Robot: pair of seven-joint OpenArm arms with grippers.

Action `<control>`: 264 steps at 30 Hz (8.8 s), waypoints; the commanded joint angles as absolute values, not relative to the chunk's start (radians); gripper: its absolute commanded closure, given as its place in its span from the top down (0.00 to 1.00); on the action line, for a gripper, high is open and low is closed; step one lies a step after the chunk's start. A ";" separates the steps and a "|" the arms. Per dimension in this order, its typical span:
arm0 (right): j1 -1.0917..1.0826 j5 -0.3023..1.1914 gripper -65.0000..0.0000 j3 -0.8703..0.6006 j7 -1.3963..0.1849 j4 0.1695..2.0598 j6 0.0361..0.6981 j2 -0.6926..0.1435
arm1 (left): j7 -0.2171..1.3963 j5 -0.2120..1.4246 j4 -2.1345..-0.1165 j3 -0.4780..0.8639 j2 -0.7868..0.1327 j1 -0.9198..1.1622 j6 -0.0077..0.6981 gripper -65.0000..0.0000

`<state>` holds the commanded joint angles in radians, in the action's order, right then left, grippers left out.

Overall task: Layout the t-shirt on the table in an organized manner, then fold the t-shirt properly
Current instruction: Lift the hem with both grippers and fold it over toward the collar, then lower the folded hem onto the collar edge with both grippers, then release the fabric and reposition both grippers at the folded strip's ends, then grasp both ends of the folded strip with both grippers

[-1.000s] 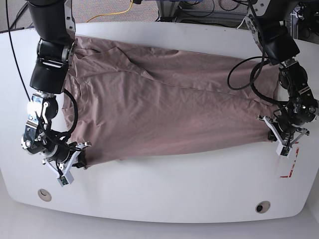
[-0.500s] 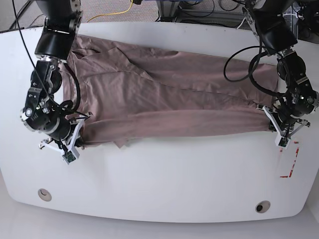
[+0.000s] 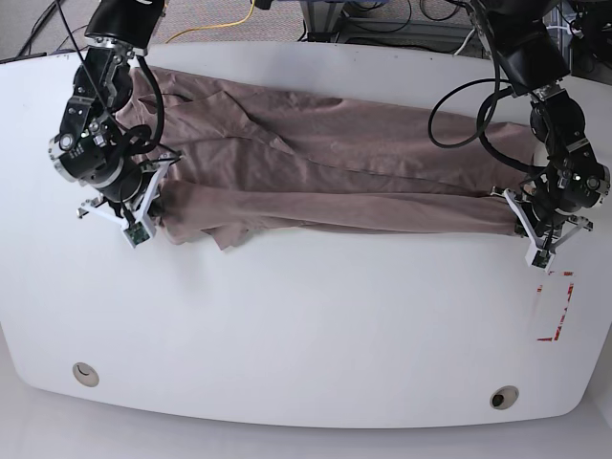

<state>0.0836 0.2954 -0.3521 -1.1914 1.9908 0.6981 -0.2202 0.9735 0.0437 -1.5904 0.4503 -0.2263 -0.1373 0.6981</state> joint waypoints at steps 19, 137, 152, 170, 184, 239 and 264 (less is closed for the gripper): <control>0.239 0.295 0.00 -0.415 -1.191 2.011 0.698 -0.157 | 0.974 0.039 -1.587 0.449 -0.248 -0.110 0.698 0.00; 0.010 0.294 0.09 -0.410 -0.995 1.561 0.698 -0.344 | 1.081 0.177 -1.807 0.352 -0.220 0.111 0.698 0.37; -0.038 0.288 0.53 -0.415 -1.087 1.773 0.698 -0.263 | 1.112 0.179 -1.847 0.351 -0.245 0.074 0.698 0.37; -0.148 0.289 0.22 -0.395 -1.009 1.461 0.698 -0.234 | 1.109 0.179 -1.847 0.351 -0.246 0.070 0.698 0.37; -0.229 0.288 0.22 -0.312 -1.009 1.432 0.698 -0.180 | 1.109 0.179 -1.845 0.352 -0.246 0.073 0.698 0.37; -0.018 0.288 0.22 -0.349 -0.921 1.495 0.698 -0.286 | 1.205 0.641 -1.368 0.624 -0.173 -0.061 0.698 0.72; 0.005 0.294 0.21 -0.412 -0.937 1.577 0.698 -0.302 | 1.233 0.641 -1.371 0.464 -0.148 -0.045 0.698 0.15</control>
<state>0.0054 0.2938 -0.4120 -0.9367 1.5766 0.6981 -0.3015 1.2329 0.6406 -1.3709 0.4641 -0.1481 -0.0453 0.6981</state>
